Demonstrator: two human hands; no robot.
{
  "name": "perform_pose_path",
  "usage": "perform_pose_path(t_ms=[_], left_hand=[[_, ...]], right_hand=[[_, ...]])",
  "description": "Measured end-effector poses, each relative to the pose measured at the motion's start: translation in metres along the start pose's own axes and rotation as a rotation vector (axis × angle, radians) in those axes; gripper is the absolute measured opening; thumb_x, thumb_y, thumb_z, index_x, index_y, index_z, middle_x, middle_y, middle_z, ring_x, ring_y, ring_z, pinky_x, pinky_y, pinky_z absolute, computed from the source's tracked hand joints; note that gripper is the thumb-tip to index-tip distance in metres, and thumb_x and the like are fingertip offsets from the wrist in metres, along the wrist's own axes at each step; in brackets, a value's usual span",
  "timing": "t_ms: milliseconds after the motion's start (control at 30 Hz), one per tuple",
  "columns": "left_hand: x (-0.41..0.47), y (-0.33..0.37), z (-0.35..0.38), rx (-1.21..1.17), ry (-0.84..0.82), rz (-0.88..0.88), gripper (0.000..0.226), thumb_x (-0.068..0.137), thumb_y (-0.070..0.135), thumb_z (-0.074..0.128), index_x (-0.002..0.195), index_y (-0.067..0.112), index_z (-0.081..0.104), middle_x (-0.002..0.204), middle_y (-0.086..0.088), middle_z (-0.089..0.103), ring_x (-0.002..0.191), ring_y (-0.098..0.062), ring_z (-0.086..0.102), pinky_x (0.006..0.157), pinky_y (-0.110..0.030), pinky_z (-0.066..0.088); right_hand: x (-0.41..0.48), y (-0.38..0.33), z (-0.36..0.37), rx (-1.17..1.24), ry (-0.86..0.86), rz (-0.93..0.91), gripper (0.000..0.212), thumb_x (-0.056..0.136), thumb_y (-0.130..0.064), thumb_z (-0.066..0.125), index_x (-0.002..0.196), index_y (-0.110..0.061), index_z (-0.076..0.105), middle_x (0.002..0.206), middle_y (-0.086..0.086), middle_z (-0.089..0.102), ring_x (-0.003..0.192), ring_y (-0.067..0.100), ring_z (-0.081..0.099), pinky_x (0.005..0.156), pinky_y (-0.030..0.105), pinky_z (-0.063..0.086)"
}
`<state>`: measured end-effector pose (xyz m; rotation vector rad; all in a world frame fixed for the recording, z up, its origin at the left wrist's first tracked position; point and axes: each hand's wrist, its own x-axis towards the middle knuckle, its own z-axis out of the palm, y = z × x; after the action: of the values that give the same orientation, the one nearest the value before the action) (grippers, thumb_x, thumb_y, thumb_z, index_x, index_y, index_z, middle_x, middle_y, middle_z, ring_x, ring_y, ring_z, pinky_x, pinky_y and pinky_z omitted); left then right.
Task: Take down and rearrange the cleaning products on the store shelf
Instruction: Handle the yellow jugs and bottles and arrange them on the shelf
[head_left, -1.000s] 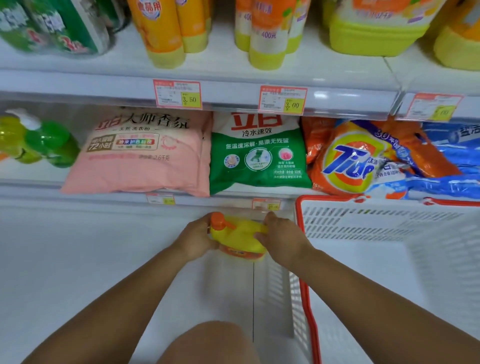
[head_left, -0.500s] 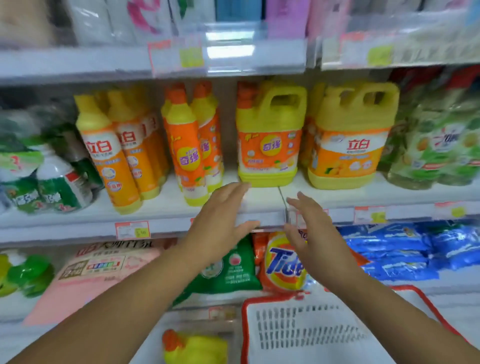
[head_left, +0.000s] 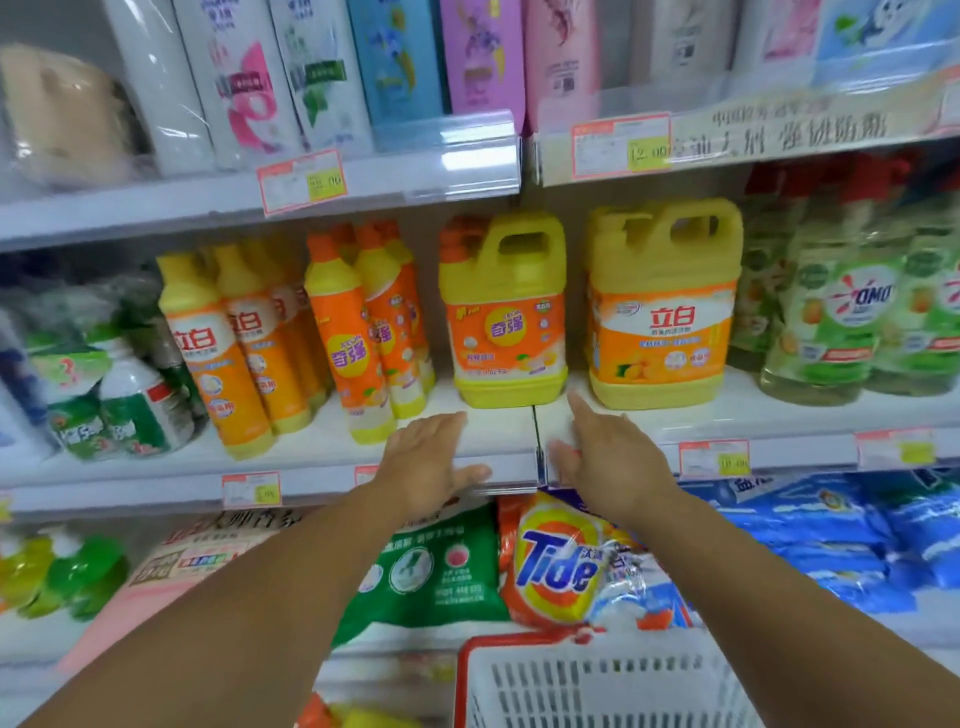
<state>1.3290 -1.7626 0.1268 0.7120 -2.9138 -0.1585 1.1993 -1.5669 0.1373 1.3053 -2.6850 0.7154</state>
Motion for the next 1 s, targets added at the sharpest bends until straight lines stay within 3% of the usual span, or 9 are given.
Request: perform_pose_path(t_ms=[100, 200, 367, 500, 633, 733, 833, 933, 1000], left_hand=[[-0.002, 0.000, -0.001, -0.016, 0.024, 0.006, 0.086, 0.090, 0.068, 0.045, 0.156, 0.023, 0.014, 0.160, -0.001, 0.024, 0.144, -0.022, 0.022, 0.113, -0.035, 0.017], [0.008, -0.003, -0.007, -0.146, 0.095, 0.018, 0.096, 0.083, 0.070, 0.056, 0.155, 0.020, 0.016, 0.152, 0.003, 0.039, 0.139, -0.021, 0.035, 0.106, -0.032, 0.030], [0.058, -0.013, -0.009, -0.649, 0.115, -0.045, 0.119, 0.073, 0.063, 0.074, 0.157, 0.025, -0.001, 0.159, 0.010, 0.026, 0.143, -0.013, 0.033, 0.115, -0.034, 0.032], [0.085, -0.012, -0.005, -0.910, 0.099, -0.037, 0.085, 0.059, 0.059, 0.077, 0.131, 0.052, 0.033, 0.136, 0.014, 0.057, 0.123, -0.011, 0.056, 0.104, -0.045, 0.047], [0.088, -0.011, -0.010, -1.047, 0.145, -0.003, 0.067, 0.066, 0.033, 0.083, 0.123, 0.040, 0.050, 0.122, 0.009, 0.065, 0.111, -0.010, 0.062, 0.098, -0.045, 0.052], [0.080, -0.014, -0.014, -0.987, 0.184, 0.066, 0.065, 0.069, 0.026, 0.088, 0.126, 0.030, 0.055, 0.120, 0.004, 0.059, 0.104, 0.001, 0.057, 0.090, -0.023, 0.052], [0.066, -0.014, -0.019, -0.956, 0.220, 0.131, 0.059, 0.067, 0.011, 0.089, 0.113, 0.024, 0.054, 0.100, 0.017, 0.044, 0.082, 0.028, 0.047, 0.067, 0.004, 0.037], [0.040, -0.013, -0.024, -0.944, 0.222, 0.214, 0.065, 0.067, 0.016, 0.089, 0.104, 0.044, 0.044, 0.102, 0.030, 0.034, 0.081, 0.041, 0.033, 0.066, 0.009, 0.031], [0.024, -0.016, -0.033, -0.969, 0.228, 0.259, 0.065, 0.065, 0.023, 0.091, 0.108, 0.045, 0.048, 0.105, 0.025, 0.038, 0.088, 0.039, 0.033, 0.070, 0.008, 0.031]], right_hand=[[0.010, -0.003, 0.001, 0.099, 0.049, 0.017, 0.072, 0.100, -0.048, 0.046, 0.157, -0.019, 0.013, 0.142, 0.008, 0.055, 0.127, 0.029, 0.052, 0.096, 0.037, 0.043], [0.044, -0.007, 0.006, 0.348, 0.070, 0.076, 0.083, 0.096, -0.049, 0.055, 0.158, -0.018, 0.009, 0.162, -0.001, 0.027, 0.146, 0.022, 0.032, 0.112, 0.035, 0.033], [0.098, -0.019, 0.023, 0.634, 0.225, 0.121, 0.098, 0.084, -0.040, 0.075, 0.156, -0.023, 0.011, 0.149, -0.006, 0.047, 0.133, 0.016, 0.049, 0.111, 0.044, 0.041], [0.100, -0.025, 0.025, 0.752, 0.326, 0.150, 0.085, 0.080, -0.031, 0.080, 0.147, -0.032, 0.029, 0.137, -0.014, 0.056, 0.121, 0.006, 0.058, 0.106, 0.044, 0.048], [0.088, -0.026, 0.018, 0.767, 0.358, 0.130, 0.085, 0.079, -0.034, 0.081, 0.145, -0.042, 0.029, 0.138, -0.017, 0.054, 0.124, 0.002, 0.054, 0.105, 0.042, 0.048], [0.073, -0.033, 0.009, 0.811, 0.391, 0.107, 0.090, 0.074, -0.030, 0.085, 0.144, -0.040, 0.031, 0.137, -0.013, 0.055, 0.122, 0.002, 0.056, 0.100, 0.029, 0.050], [0.051, -0.045, -0.002, 0.771, 0.420, 0.080, 0.075, 0.070, -0.016, 0.087, 0.126, -0.042, 0.044, 0.127, -0.009, 0.060, 0.109, -0.007, 0.058, 0.083, 0.007, 0.047], [0.022, -0.058, -0.007, 0.810, 0.420, 0.130, 0.071, 0.062, -0.026, 0.086, 0.120, -0.040, 0.048, 0.114, -0.020, 0.064, 0.102, -0.012, 0.059, 0.076, 0.007, 0.048], [0.003, -0.070, -0.015, 0.829, 0.425, 0.173, 0.073, 0.056, -0.033, 0.084, 0.121, -0.036, 0.050, 0.105, -0.026, 0.067, 0.101, -0.008, 0.062, 0.078, 0.015, 0.054]])
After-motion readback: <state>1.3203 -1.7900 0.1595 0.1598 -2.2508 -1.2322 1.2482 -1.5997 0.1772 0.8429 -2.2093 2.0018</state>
